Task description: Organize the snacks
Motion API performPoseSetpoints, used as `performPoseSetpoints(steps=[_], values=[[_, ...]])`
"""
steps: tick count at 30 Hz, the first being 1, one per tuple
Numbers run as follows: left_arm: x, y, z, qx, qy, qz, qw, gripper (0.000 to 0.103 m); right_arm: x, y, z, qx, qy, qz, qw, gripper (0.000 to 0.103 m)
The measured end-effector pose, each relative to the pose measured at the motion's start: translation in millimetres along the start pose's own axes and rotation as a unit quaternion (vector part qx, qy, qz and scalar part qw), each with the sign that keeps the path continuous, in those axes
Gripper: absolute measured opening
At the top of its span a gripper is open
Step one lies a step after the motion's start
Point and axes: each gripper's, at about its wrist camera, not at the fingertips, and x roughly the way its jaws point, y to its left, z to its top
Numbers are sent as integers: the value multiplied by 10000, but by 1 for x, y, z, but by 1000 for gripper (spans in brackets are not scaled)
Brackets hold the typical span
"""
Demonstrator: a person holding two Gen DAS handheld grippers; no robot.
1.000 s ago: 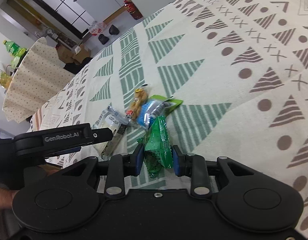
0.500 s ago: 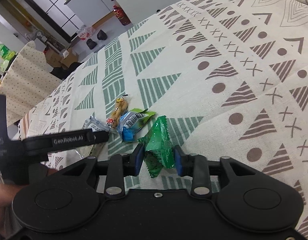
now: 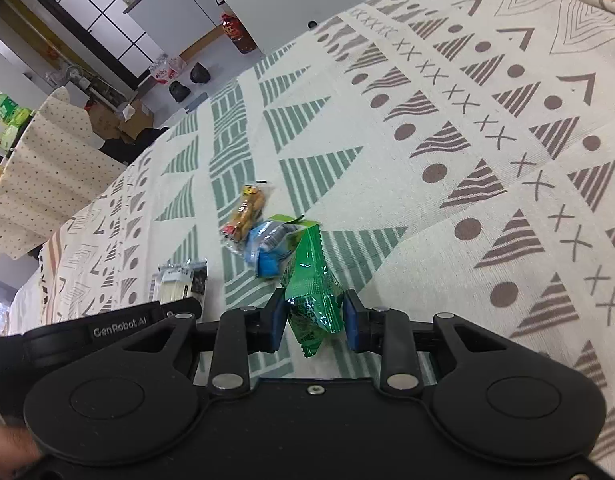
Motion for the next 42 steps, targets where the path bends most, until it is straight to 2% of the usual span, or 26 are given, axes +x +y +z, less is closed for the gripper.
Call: performPoseSetpoints(steps=[12,25,42], values=[[-70,12,-28,-298,-344,-29,9990,47,-39,34,-15,-298,-253,129,9992,29],[-135,49,-49,-733,-710,19,9948,47,-74,76,-35,-577,-457,387,9965,29],[-176,119,-59,-1260,-1027,286,9863,47,-81,140,-54,-965,-514,710,9915,29]])
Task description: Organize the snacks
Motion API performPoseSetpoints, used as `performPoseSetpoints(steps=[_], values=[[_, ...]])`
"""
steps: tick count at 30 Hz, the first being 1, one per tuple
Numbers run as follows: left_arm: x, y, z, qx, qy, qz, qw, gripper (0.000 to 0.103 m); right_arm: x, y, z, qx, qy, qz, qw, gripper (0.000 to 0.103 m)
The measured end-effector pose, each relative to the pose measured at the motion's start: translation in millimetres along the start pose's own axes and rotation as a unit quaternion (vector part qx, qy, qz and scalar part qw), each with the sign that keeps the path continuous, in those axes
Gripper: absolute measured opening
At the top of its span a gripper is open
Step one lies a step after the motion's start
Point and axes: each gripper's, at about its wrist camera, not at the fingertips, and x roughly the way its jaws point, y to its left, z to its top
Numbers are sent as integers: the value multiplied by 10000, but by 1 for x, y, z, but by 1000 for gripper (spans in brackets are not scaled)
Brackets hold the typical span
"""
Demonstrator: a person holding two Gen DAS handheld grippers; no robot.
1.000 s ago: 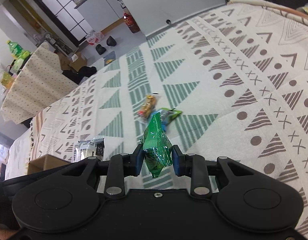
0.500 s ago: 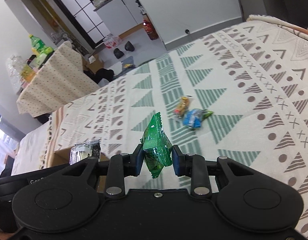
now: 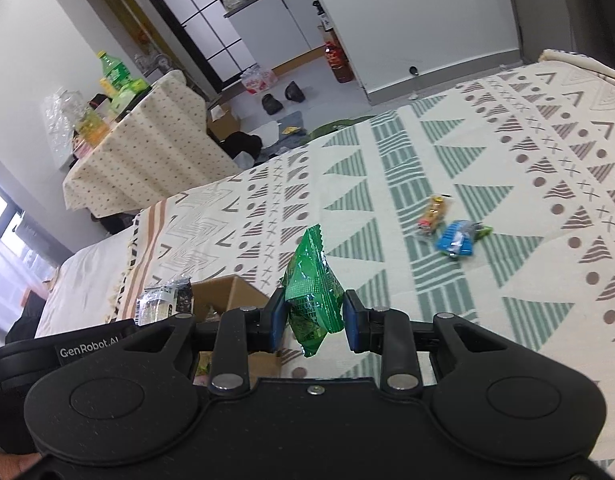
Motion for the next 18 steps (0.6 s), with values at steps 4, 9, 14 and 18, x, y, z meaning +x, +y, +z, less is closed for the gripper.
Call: performPoseSetpoints(steps=[4,9,14,18], values=[[-2,19,5,-117,-55,104,9999,47,6,13,-1,-58,33,44,10000,29],[1,42,10,-300,-45,196,9993,47,15,33,-3,-172,79,136,9997,29],[5,60,13,-419,-6,218,9989,47,27,50,-6,-267,167,192,9993,29],[11,72,13,-513,45,190,9985,47,37,62,-8,-344,244,215,9989,29]])
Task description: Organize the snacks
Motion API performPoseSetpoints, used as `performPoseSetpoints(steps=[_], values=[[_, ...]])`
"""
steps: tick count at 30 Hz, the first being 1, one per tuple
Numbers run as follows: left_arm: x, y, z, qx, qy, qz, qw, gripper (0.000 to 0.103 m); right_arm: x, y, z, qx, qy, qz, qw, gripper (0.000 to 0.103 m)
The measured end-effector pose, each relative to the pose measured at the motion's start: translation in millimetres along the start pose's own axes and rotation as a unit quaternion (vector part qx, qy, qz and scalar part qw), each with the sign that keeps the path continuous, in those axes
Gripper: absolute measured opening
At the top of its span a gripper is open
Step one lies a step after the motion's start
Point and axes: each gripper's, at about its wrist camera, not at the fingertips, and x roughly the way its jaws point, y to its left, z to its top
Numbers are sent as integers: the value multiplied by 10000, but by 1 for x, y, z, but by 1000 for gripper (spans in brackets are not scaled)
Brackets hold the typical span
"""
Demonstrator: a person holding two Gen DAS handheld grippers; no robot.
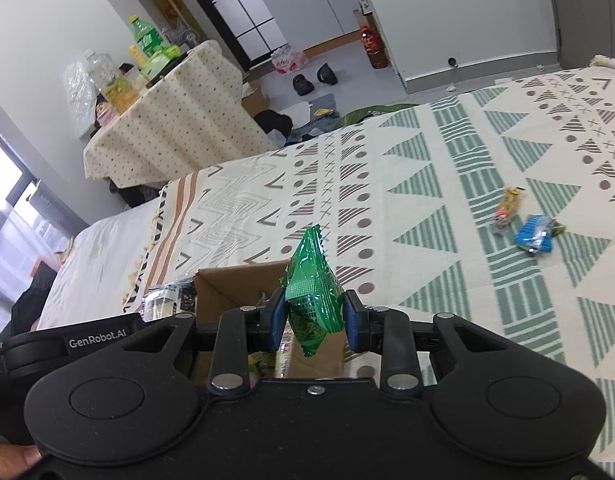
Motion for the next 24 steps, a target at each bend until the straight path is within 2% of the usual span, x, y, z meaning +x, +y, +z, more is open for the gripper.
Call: performPoseSetpoints(steps=[14,24], values=[[1,26,11,-300,19,-37,9995,53,18,34,-4,-242,191,61,9995,29],[-19,37,0,-280,-28,50,9996,74,8,50,-18,-343,290,153,9989,30]])
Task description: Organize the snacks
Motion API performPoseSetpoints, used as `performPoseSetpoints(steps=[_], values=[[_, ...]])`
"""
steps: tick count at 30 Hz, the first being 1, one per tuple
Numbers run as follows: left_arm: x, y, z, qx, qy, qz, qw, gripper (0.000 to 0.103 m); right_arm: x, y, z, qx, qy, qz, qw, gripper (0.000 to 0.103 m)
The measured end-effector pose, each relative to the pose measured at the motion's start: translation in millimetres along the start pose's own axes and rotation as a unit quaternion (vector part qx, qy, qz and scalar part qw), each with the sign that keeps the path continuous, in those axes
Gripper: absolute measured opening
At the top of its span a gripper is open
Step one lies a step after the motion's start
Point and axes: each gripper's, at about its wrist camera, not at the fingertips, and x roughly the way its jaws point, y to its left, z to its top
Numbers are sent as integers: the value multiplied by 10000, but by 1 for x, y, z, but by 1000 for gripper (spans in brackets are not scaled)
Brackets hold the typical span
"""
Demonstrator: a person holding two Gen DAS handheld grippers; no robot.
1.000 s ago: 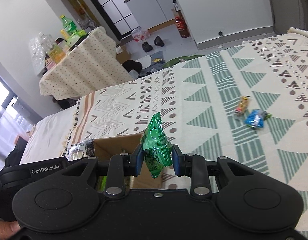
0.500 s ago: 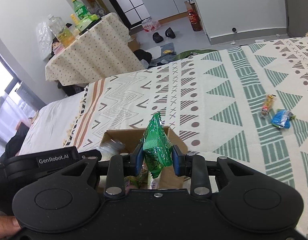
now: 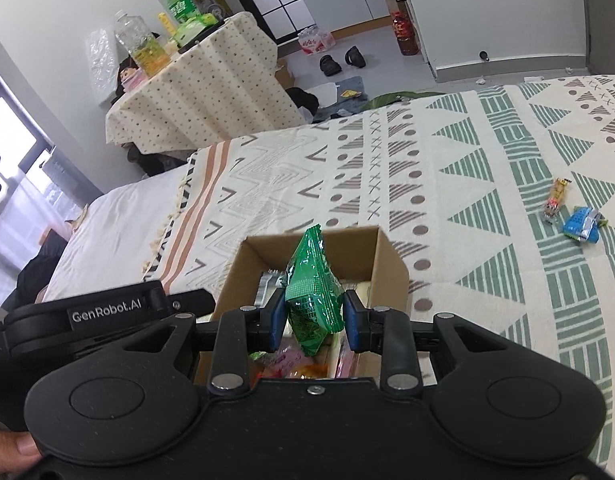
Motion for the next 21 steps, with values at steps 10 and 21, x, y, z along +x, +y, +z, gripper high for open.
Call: performPoseSetpoints(steps=[10,21], values=[[-18,10,-8,-60,-45,76,9999,85,-20,8,-14,-12,47,128,9999,50],[-21,-6,-16,182,-2,-12,9998,91,-36,-21,-13,193,-147,-305,9992,51]])
